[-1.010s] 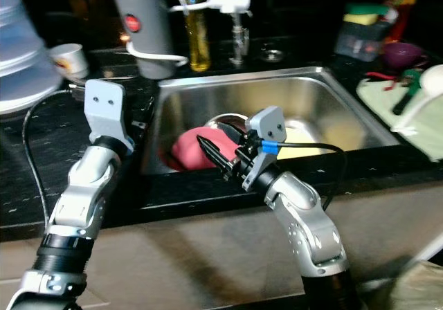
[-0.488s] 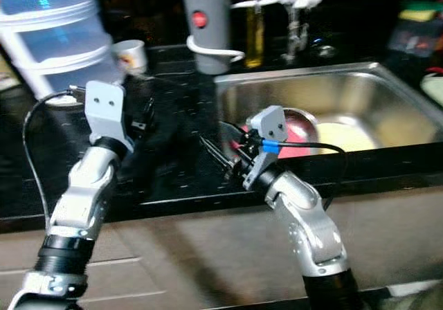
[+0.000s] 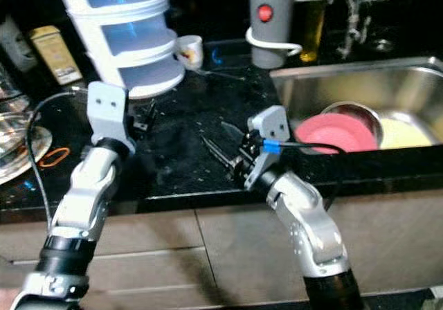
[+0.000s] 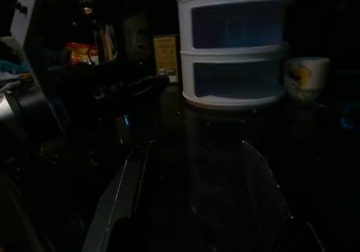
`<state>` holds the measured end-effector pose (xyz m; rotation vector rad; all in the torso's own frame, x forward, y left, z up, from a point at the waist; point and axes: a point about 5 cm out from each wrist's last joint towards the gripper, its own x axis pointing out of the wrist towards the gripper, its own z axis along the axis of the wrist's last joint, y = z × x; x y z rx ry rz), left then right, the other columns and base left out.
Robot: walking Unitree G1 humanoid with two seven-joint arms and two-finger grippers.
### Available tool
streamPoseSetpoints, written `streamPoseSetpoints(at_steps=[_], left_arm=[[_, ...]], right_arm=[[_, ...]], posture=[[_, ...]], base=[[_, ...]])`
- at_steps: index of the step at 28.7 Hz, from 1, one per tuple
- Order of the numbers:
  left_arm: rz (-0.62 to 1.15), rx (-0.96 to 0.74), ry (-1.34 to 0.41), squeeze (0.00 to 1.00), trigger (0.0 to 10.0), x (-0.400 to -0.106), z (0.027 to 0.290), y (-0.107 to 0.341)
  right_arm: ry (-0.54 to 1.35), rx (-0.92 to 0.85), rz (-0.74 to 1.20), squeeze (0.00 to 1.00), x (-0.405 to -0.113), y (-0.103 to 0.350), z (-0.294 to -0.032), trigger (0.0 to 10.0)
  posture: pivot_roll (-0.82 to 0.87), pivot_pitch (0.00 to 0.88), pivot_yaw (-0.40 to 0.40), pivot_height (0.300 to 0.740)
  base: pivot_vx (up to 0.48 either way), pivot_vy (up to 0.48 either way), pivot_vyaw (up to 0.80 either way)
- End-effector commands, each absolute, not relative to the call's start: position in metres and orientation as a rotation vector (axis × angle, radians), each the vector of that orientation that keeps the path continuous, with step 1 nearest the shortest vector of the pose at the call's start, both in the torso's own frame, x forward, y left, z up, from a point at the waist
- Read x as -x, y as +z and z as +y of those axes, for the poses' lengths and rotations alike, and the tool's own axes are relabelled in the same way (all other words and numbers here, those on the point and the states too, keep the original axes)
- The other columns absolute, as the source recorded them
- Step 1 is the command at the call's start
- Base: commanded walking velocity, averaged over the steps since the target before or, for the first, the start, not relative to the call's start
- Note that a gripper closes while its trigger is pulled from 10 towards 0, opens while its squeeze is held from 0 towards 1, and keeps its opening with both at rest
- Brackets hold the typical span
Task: Kitchen organization
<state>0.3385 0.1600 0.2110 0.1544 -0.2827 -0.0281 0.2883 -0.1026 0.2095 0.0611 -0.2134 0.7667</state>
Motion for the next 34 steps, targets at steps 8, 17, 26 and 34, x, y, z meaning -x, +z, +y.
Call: streamPoseSetpoints(at_steps=[8, 17, 26, 34], left_arm=[[-0.273, -0.163, -0.022, 0.0, 10.0, -0.338, 0.161, 0.21], [-0.287, -0.152, -0.031, 0.0, 10.0, -0.336, 0.161, 0.211], [-0.284, -0.172, -0.004, 0.0, 10.0, -0.334, 0.164, 0.211], [-0.28, -0.188, 0.114, 0.0, 10.0, -0.332, 0.186, 0.214]], right_arm=[[0.77, -0.061, -0.211, 0.0, -0.288, 0.209, -0.101, 10.0], [0.773, -0.06, -0.209, 0.0, -0.287, 0.208, -0.101, 10.0], [0.777, -0.059, -0.208, 0.0, -0.287, 0.208, -0.1, 10.0], [0.785, -0.053, -0.202, 0.0, -0.286, 0.207, -0.1, 10.0]], posture=[[-0.09, 0.0, 0.042, 0.74], [-0.09, 0.0, 0.042, 0.74], [-0.09, 0.0, 0.04, 0.74], [-0.09, 0.0, 0.038, 0.74]], base=[[0.0, 0.351, 0.0], [0.0, 0.028, 0.0], [0.0, -0.318, 0.0], [0.0, 0.0, 0.0]])
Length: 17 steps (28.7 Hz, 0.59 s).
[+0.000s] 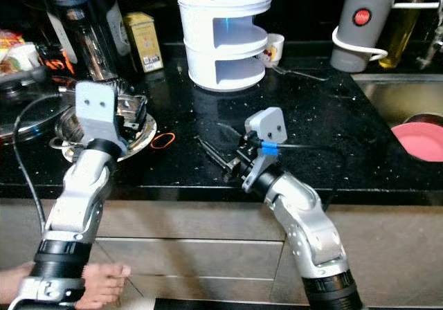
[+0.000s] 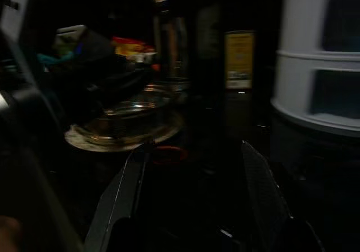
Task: Kitchen organization
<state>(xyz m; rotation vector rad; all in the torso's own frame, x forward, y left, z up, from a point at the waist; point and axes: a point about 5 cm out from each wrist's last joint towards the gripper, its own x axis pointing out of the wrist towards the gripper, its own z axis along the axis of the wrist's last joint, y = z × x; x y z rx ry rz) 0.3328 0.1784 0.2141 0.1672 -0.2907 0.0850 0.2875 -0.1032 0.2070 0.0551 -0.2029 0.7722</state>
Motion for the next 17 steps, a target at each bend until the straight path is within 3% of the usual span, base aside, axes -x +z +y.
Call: streamPoseSetpoints(at_steps=[1, 9, 13, 17], left_arm=[[-0.267, -0.203, 0.141, 0.0, 10.0, -0.329, 0.192, 0.213], [-0.262, -0.282, 0.089, 0.0, 10.0, -0.323, 0.206, 0.219], [-0.235, -0.487, -0.058, 0.0, 10.0, -0.325, 0.232, 0.242], [-0.185, -0.507, -0.086, 0.0, 10.0, -0.324, 0.259, 0.263]], right_arm=[[0.788, -0.052, -0.2, 0.0, -0.286, 0.207, -0.1, 10.0], [0.799, -0.041, -0.195, 0.0, -0.286, 0.206, -0.1, 10.0], [0.806, -0.037, -0.192, 0.0, -0.287, 0.206, -0.099, 10.0], [0.807, -0.037, -0.193, 0.0, -0.288, 0.206, -0.099, 10.0]], posture=[[-0.09, 0.0, 0.036, 0.74], [-0.09, 0.0, 0.028, 0.74], [-0.08, 0.0, 0.023, 0.74], [-0.07, 0.0, 0.023, 0.74]], base=[[0.0, 0.0, 0.0], [0.0, 0.0, 0.0], [0.0, 0.0, 0.0], [0.0, 0.0, 0.0]])
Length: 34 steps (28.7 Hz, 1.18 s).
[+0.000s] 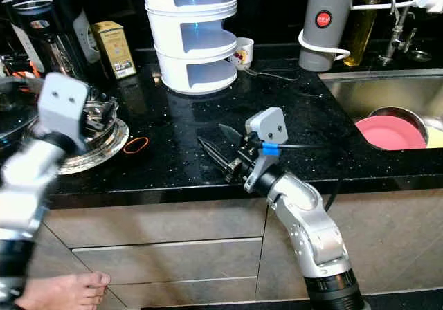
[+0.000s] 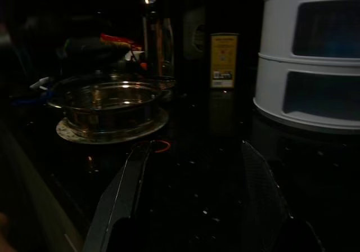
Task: Kitchen organization
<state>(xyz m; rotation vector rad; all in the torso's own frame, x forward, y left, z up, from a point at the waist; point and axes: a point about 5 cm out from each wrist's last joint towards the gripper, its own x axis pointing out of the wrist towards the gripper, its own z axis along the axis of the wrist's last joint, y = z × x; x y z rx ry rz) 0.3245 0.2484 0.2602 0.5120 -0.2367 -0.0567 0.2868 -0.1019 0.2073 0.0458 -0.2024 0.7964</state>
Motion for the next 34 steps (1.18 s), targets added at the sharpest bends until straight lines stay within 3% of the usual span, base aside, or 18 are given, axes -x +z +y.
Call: streamPoseSetpoints(at_steps=[1, 11, 17, 24, 29, 34], left_arm=[[-0.165, -0.516, -0.119, 0.0, 10.0, -0.323, 0.263, 0.267], [0.159, -0.619, -0.532, 0.0, 10.0, -0.297, 0.248, 0.243], [0.252, -0.602, -0.638, 0.0, 10.0, -0.286, 0.246, 0.244], [0.321, -0.644, -0.603, 0.0, 10.0, -0.281, 0.257, 0.249], [0.364, -0.713, -0.45, 0.0, 10.0, -0.281, 0.279, 0.263], [0.363, -0.707, -0.404, 0.0, 10.0, -0.282, 0.284, 0.265]], right_arm=[[0.807, -0.038, -0.193, 0.0, -0.288, 0.206, -0.099, 10.0], [0.799, -0.04, -0.198, 0.0, -0.288, 0.207, -0.098, 10.0], [0.79, -0.037, -0.199, 0.0, -0.288, 0.208, -0.101, 10.0], [0.788, -0.038, -0.198, 0.0, -0.288, 0.207, -0.101, 10.0], [0.79, -0.039, -0.196, 0.0, -0.289, 0.207, -0.1, 10.0], [0.789, -0.04, -0.197, 0.0, -0.289, 0.207, -0.1, 10.0]], posture=[[-0.07, 0.0, 0.024, 0.74], [-0.08, 0.0, 0.035, 0.74], [-0.08, 0.0, 0.037, 0.74], [-0.08, 0.0, 0.036, 0.74], [-0.07, 0.0, 0.035, 0.74], [-0.07, 0.0, 0.035, 0.74]], base=[[0.0, 0.0, 0.0], [0.0, 0.0, 0.0], [0.0, 0.0, 0.0], [0.0, 0.0, 0.0], [0.0, 0.0, 0.0], [0.0, 0.0, 0.0]])
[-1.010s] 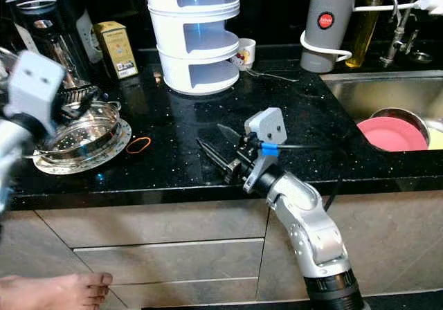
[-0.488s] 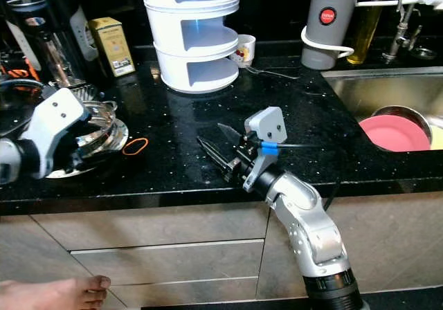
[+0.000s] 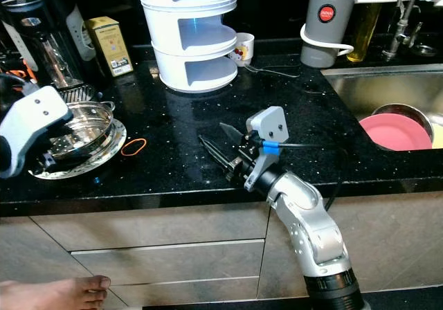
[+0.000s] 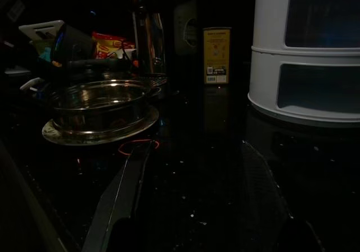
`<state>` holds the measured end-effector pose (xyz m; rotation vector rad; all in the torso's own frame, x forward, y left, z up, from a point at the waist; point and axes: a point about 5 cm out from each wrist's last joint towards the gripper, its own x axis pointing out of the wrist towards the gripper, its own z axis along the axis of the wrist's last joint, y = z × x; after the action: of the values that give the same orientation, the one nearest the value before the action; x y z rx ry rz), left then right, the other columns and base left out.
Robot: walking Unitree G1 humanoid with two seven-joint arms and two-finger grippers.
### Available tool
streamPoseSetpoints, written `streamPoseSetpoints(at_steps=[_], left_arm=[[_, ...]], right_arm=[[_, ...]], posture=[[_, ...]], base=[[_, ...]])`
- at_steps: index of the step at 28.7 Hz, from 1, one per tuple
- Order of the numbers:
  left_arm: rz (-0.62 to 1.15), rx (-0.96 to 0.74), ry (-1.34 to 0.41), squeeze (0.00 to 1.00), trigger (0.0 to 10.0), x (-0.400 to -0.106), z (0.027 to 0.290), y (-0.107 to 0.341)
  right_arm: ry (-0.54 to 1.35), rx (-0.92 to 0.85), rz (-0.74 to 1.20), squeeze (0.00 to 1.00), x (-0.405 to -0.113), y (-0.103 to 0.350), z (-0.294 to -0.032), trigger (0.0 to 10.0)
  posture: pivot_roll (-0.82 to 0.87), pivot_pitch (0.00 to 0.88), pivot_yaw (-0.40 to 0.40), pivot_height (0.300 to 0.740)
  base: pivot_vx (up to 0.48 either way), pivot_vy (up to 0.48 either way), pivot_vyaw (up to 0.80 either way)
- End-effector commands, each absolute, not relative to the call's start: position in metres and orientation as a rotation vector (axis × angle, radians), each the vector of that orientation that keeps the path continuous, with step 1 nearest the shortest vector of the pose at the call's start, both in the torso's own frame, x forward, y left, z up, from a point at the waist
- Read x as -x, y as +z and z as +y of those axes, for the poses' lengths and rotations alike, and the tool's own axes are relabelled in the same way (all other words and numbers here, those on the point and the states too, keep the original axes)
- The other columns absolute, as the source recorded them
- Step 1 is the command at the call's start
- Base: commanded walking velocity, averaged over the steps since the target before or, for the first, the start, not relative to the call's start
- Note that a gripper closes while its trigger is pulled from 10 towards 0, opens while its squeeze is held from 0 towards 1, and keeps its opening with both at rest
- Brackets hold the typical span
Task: Kitchen organization
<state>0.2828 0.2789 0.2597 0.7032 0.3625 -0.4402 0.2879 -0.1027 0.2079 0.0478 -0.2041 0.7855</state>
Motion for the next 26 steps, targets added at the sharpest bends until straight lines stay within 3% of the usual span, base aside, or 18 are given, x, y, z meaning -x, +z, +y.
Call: streamPoseSetpoints(at_steps=[1, 11, 16, 26], left_arm=[[0.374, -0.706, -0.402, 0.0, 10.0, -0.282, 0.285, 0.264], [0.463, -0.717, -0.41, 0.0, 10.0, -0.285, 0.29, 0.242], [0.458, -0.719, -0.424, 0.0, 10.0, -0.288, 0.284, 0.239], [0.456, -0.746, -0.442, 0.0, 10.0, -0.299, 0.28, 0.231]], right_arm=[[0.789, -0.04, -0.197, 0.0, -0.289, 0.207, -0.1, 10.0], [0.803, -0.043, -0.199, 0.0, -0.286, 0.207, -0.1, 10.0], [0.978, -0.04, -0.174, 0.0, -0.27, 0.206, -0.092, 10.0], [1.072, -0.038, -0.128, 0.0, -0.259, 0.2, -0.087, 10.0]], posture=[[-0.07, 0.0, 0.035, 0.74], [-0.08, 0.0, 0.036, 0.74], [-0.08, 0.0, 0.036, 0.74], [-0.09, 0.0, 0.035, 0.74]], base=[[0.0, 0.0, 0.0], [0.0, 0.0, 0.0], [0.0, 0.0, 0.0], [0.0, 0.0, 0.0]])
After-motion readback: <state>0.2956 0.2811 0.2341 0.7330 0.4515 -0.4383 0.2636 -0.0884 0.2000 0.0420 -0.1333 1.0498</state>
